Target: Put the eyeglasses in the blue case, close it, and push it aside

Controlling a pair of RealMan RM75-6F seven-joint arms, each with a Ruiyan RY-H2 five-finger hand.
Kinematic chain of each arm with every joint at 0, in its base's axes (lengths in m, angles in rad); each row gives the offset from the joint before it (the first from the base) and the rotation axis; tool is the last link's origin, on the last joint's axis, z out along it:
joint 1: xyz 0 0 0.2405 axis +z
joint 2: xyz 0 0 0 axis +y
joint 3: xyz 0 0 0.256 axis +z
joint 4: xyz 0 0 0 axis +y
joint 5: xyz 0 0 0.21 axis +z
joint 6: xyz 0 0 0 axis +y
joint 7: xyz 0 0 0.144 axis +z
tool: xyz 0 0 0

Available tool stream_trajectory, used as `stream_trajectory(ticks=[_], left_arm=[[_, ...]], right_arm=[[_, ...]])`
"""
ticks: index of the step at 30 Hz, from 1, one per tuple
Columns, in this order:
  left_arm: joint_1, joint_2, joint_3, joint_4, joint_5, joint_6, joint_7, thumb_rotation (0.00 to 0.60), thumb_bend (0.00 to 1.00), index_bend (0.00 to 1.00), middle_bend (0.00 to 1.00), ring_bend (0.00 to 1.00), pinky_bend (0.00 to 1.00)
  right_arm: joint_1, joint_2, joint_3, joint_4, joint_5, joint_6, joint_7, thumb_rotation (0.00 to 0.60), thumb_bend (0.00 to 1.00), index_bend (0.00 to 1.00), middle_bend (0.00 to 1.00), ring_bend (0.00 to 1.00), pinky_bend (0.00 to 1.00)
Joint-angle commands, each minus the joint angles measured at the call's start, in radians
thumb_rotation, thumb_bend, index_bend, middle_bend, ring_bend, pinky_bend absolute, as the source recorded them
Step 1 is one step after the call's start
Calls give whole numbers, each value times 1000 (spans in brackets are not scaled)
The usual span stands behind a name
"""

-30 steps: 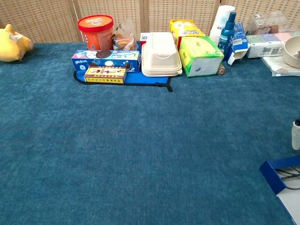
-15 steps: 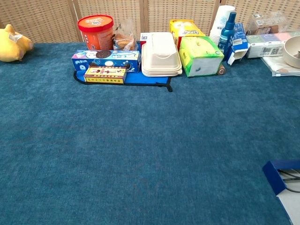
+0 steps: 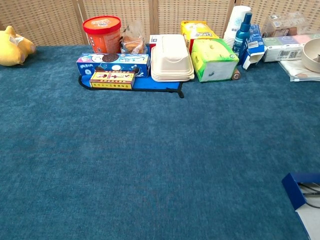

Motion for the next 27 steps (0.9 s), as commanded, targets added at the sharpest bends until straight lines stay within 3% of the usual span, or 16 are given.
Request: stream_trajectory(ticks=[1, 11, 17, 27], left_arm=[[0, 0, 0, 0, 1, 1, 0, 597, 341, 356, 290, 298, 218], [0, -4, -4, 0, 3, 11, -2, 597, 340, 354, 291, 298, 219], [4, -2, -6, -1, 11, 26, -2, 597, 339, 354, 291, 298, 219], [18, -5, -8, 12, 14, 58, -38, 594, 340, 353, 290, 298, 220]], right_arm=[[-5, -1, -1, 1, -11, 8, 0, 600, 555, 388, 347, 235, 299], [-36, 6, 6, 4, -99, 59, 40, 600, 457, 331, 327, 188, 299], [-88, 3, -3, 22, -198, 149, 58, 600, 453, 281, 287, 142, 298], [-236, -99, -40, 210, -435, 368, 192, 600, 407, 262, 281, 141, 291]])
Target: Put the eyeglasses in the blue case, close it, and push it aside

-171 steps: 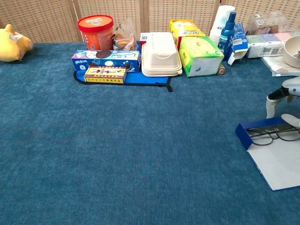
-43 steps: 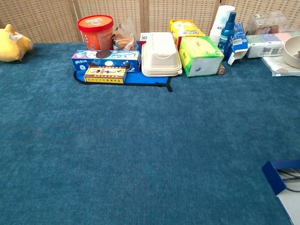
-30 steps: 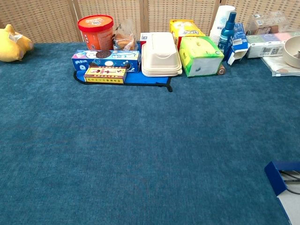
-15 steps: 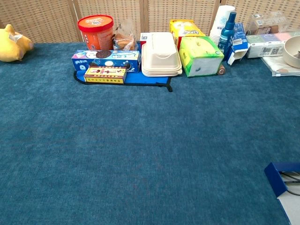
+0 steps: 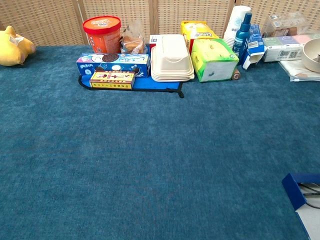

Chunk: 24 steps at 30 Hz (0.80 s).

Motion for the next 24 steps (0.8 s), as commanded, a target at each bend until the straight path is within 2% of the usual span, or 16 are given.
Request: stream_trajectory(ticks=[1, 7, 16, 24], left_arm=[[4, -1, 0, 8, 1, 8, -12, 595, 340, 353, 290, 298, 220], [3, 1, -10, 37, -3, 17, -68, 596, 340, 351, 290, 298, 222], [11, 30, -11, 52, 20, 53, -103, 595, 340, 344, 284, 297, 224], [14, 52, -17, 55, 30, 83, -157, 597, 340, 328, 283, 297, 227]], right_arm=[[-66, -70, -23, 109, -115, 96, 48, 600, 406, 261, 280, 143, 290], [-125, -178, -46, 270, -243, 185, 86, 600, 381, 241, 273, 146, 286], [-227, -341, -52, 548, -304, 298, 185, 600, 377, 147, 227, 135, 281], [-288, -400, -58, 685, -336, 370, 231, 600, 378, 87, 190, 124, 274]])
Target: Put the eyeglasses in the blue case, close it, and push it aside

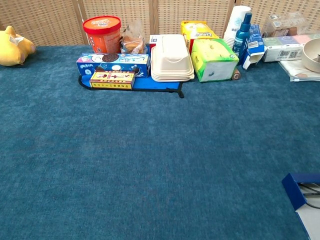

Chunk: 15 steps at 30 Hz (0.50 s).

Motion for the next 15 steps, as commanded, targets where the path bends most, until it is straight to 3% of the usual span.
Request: stream_trajectory(ticks=[1, 15], left_arm=[[2, 11, -6, 4, -2, 12, -30, 598, 340, 326, 283, 297, 228], [-8, 22, -15, 5, -9, 4, -64, 595, 340, 320, 282, 296, 234]], right_arm=[[-40, -39, -2, 78, -17, 47, 28, 600, 377, 75, 183, 121, 274], [-121, -117, -15, 265, -42, 114, 101, 600, 374, 5, 144, 94, 256]])
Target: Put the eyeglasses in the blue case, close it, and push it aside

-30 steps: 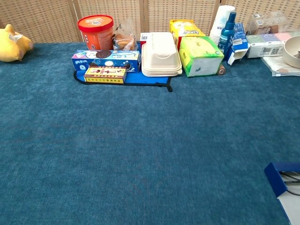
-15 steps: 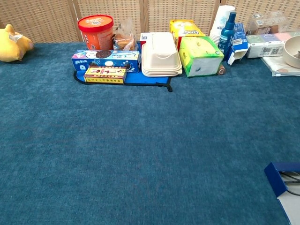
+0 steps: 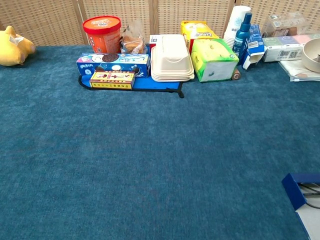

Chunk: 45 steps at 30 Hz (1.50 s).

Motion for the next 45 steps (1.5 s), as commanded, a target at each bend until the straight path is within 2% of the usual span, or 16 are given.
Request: stream_trajectory(ticks=[1, 12, 24, 30, 45], left_arm=[[-3, -2, -3, 2, -4, -4, -2, 592, 339, 319, 282, 296, 234], [-9, -3, -16, 7, -18, -3, -15, 596, 341, 310, 282, 296, 234], [0, -14, -22, 35, -31, 9, -44, 596, 344, 309, 281, 295, 236], [6, -15, -25, 28, -27, 26, -44, 595, 345, 309, 281, 296, 236], [14, -21, -27, 26, -22, 46, -44, 594, 345, 309, 281, 296, 236]], right_arm=[[-16, -16, -2, 30, -9, 18, 8, 600, 372, 3, 136, 90, 253], [-39, -60, 5, 143, -22, 53, 60, 600, 351, 0, 93, 56, 216], [-91, -154, 12, 385, -34, 145, 186, 600, 343, 0, 60, 32, 175], [-116, -215, 21, 526, -16, 152, 277, 600, 321, 0, 51, 22, 158], [-154, -286, 40, 692, 13, 171, 387, 600, 320, 0, 16, 0, 90]])
